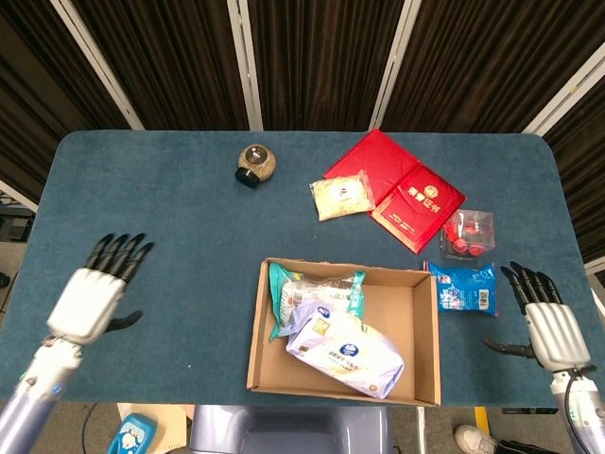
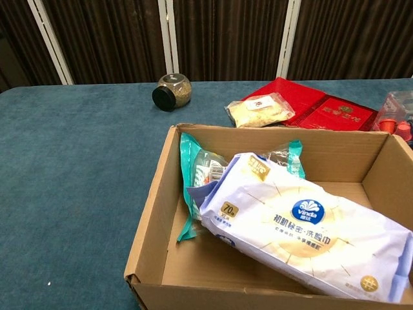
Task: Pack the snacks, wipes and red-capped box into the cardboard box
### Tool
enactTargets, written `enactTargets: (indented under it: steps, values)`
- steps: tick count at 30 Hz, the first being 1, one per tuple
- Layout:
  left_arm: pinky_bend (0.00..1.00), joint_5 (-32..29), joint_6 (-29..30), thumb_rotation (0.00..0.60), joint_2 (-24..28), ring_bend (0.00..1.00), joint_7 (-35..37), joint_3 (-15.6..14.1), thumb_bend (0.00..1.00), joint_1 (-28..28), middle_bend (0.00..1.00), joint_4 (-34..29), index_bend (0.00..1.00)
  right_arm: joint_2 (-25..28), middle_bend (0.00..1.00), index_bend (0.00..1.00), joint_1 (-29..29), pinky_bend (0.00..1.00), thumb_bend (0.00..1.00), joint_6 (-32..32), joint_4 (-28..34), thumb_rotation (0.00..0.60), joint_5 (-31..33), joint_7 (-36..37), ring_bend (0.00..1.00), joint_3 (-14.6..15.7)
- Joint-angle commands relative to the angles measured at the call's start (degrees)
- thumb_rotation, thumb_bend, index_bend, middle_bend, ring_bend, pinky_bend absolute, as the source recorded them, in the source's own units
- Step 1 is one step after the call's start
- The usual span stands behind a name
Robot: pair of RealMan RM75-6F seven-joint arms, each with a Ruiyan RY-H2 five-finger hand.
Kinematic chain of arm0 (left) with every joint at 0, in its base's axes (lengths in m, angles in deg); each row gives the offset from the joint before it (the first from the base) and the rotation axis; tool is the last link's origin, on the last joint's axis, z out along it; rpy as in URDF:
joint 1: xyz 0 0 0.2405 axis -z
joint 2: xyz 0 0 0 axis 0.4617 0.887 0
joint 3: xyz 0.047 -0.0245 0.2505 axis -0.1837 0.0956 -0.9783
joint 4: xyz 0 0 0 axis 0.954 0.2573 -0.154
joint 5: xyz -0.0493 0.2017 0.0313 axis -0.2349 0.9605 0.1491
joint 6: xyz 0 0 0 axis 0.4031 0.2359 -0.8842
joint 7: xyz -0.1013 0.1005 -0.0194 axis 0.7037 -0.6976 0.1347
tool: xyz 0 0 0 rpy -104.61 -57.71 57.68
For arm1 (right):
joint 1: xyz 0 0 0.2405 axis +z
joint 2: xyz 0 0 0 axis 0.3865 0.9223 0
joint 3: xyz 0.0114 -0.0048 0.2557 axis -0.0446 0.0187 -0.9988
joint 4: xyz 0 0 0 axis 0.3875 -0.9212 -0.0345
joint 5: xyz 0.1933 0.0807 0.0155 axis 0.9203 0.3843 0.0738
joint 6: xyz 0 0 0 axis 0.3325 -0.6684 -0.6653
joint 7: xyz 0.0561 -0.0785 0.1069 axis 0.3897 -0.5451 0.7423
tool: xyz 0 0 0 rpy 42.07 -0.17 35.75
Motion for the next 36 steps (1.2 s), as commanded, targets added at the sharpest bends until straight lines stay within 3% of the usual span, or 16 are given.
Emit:
enactTargets:
  steps: [1,8,18,25,36]
  values:
    - [0.00,2.4,4.7,0.600,-0.5,0.00,3.7,-2.3,0.00,-5.6,0.00,4.5,0.00,0.1,0.00,0.00,2.7,0.00,0.00,3.6,0.5,0.600,3.3,-1.7,0.00,-1.9]
    - [0.00,4.7,7.3,0.600,-3.5,0.00,6.1,-1.7,0.00,-10.3,0.00,12.0,0.00,-2.1,0.00,0.00,10.4,0.00,0.00,13.4,-3.0,0.600,13.7,-5.6,0.00,-7.1]
    - [0.00,3.0,2.6,0.600,-2.9,0.00,10.4,0.5,0.00,-10.7,0.00,12.9,0.00,-4.2,0.00,0.00,21.1,0.00,0.00,26.9,-12.9,0.600,27.1,-11.6,0.00,-11.5]
    - [0.00,3.1,0.5,0.600,-2.4,0.00,11.1,2.0,0.00,-10.8,0.00,13.1,0.00,-6.2,0.00,0.00,26.6,0.00,0.00,35.3,-20.4,0.600,35.8,-13.4,0.00,-11.2]
    - [0.00,2.9,-2.9,0.600,-2.1,0.00,10.7,3.4,0.00,-10.9,0.00,12.7,0.00,-10.0,0.00,0.00,31.0,0.00,0.00,41.8,-28.6,0.600,37.2,-13.7,0.00,-8.1]
